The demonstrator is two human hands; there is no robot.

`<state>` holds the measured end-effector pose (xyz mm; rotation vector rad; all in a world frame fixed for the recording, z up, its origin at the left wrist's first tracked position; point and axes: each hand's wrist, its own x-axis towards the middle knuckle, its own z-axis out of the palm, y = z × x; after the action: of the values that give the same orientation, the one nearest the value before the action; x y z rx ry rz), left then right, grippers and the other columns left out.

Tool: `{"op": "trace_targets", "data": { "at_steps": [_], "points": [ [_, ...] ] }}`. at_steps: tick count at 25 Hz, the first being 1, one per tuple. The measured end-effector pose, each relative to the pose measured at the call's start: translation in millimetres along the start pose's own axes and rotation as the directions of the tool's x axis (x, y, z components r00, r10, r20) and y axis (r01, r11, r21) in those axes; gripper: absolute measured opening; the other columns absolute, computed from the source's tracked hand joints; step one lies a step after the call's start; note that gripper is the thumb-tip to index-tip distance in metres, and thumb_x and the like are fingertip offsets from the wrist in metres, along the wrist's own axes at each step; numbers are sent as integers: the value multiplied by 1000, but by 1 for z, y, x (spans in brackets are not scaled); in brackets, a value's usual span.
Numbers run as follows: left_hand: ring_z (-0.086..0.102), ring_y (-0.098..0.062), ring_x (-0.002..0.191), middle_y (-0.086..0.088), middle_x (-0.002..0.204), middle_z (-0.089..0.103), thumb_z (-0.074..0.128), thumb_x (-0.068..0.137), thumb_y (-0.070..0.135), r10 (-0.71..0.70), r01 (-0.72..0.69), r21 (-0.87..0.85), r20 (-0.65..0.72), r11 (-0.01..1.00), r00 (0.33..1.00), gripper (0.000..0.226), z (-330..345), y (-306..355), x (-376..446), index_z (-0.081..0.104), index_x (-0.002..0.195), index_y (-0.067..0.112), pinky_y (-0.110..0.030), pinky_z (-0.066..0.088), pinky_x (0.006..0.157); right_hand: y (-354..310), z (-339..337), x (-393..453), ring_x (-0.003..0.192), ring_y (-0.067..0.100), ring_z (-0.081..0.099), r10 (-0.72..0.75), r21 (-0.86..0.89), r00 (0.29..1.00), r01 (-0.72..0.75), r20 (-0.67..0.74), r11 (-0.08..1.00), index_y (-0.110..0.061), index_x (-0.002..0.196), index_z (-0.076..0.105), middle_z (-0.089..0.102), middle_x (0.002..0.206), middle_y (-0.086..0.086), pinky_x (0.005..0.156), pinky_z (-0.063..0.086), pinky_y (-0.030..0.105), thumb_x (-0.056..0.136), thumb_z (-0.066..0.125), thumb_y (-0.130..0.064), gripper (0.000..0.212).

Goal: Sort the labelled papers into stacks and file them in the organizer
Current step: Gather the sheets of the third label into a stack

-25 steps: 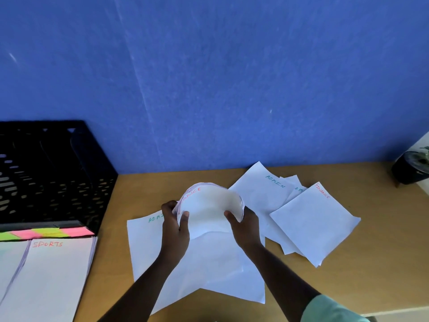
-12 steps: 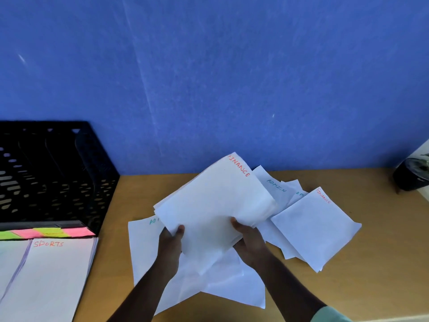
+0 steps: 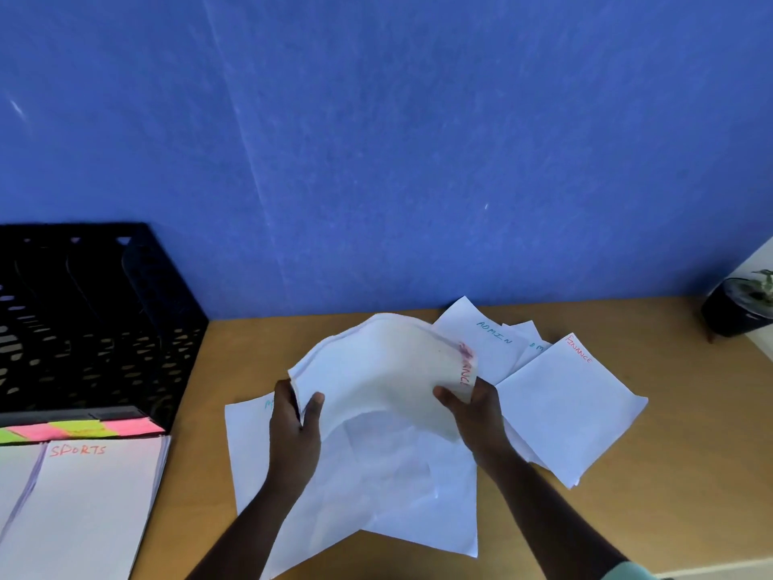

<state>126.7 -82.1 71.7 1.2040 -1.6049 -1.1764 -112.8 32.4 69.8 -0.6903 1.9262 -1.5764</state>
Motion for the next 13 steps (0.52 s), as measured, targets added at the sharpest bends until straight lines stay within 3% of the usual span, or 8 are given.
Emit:
{"op": "trace_targets", "data": {
  "at_steps": [2, 3, 4, 6, 8, 11, 13],
  "points": [
    [66, -20, 100, -1, 110, 67, 54, 92, 53, 30, -27, 55, -65, 998, 997, 55, 7, 1, -9, 45, 132, 16, -35, 57, 83, 3, 9, -13, 89, 4, 72, -126, -37, 988, 123, -86, 992, -23, 96, 76, 78, 91, -16, 79, 56, 22, 86, 80, -9, 18],
    [68, -27, 85, -10, 95, 67, 55, 93, 51, 38, -31, 79, -98, 996, 994, 61, 8, 0, -13, 44, 132, 5, -38, 57, 74, 5, 11, -20, 95, 3, 72, -150, -36, 984, 147, -93, 988, -22, 103, 76, 78, 97, -16, 83, 57, 22, 87, 80, -11, 20],
    [66, -24, 75, -7, 85, 65, 57, 93, 44, 32, -25, 67, -118, 997, 992, 54, 9, -1, -18, 46, 129, 5, -33, 55, 66, 12, 12, -25, 101, 4, 71, -139, -37, 986, 136, -88, 990, -22, 110, 74, 77, 104, -15, 88, 57, 23, 86, 81, -13, 27],
    [64, -12, 83, 12, 95, 63, 62, 93, 26, 2, 1, 27, -111, 1000, 994, 32, 9, -4, -26, 48, 121, 21, -25, 52, 70, 27, 12, -35, 109, 6, 70, -70, -44, 996, 68, -52, 997, -26, 118, 70, 75, 112, -16, 94, 57, 29, 84, 83, -15, 38],
    [61, -8, 96, 23, 102, 59, 63, 92, 15, -2, 7, 50, -97, 999, 995, 29, 9, -13, -32, 48, 113, 28, -27, 52, 81, 37, 11, -44, 106, 3, 69, -12, -84, 999, 8, -45, 996, -31, 113, 70, 75, 109, -21, 96, 57, 34, 85, 80, -10, 37],
    [58, 4, 99, 35, 101, 58, 62, 93, 14, -39, 47, 82, -90, 996, 995, 33, 12, -26, -34, 49, 108, 41, -31, 49, 88, 41, 11, -46, 92, 5, 71, 30, -120, 998, -38, -63, 992, -29, 98, 75, 77, 94, -16, 89, 59, 37, 89, 72, -4, 26],
    [58, 1, 103, 34, 105, 58, 63, 93, 16, -63, 69, 71, -88, 995, 994, 33, 13, -30, -32, 50, 109, 43, -35, 50, 92, 40, 12, -46, 86, 10, 70, 23, -146, 998, -32, -59, 989, -27, 92, 75, 76, 88, -11, 83, 57, 39, 90, 70, -4, 24]
  ]
}}
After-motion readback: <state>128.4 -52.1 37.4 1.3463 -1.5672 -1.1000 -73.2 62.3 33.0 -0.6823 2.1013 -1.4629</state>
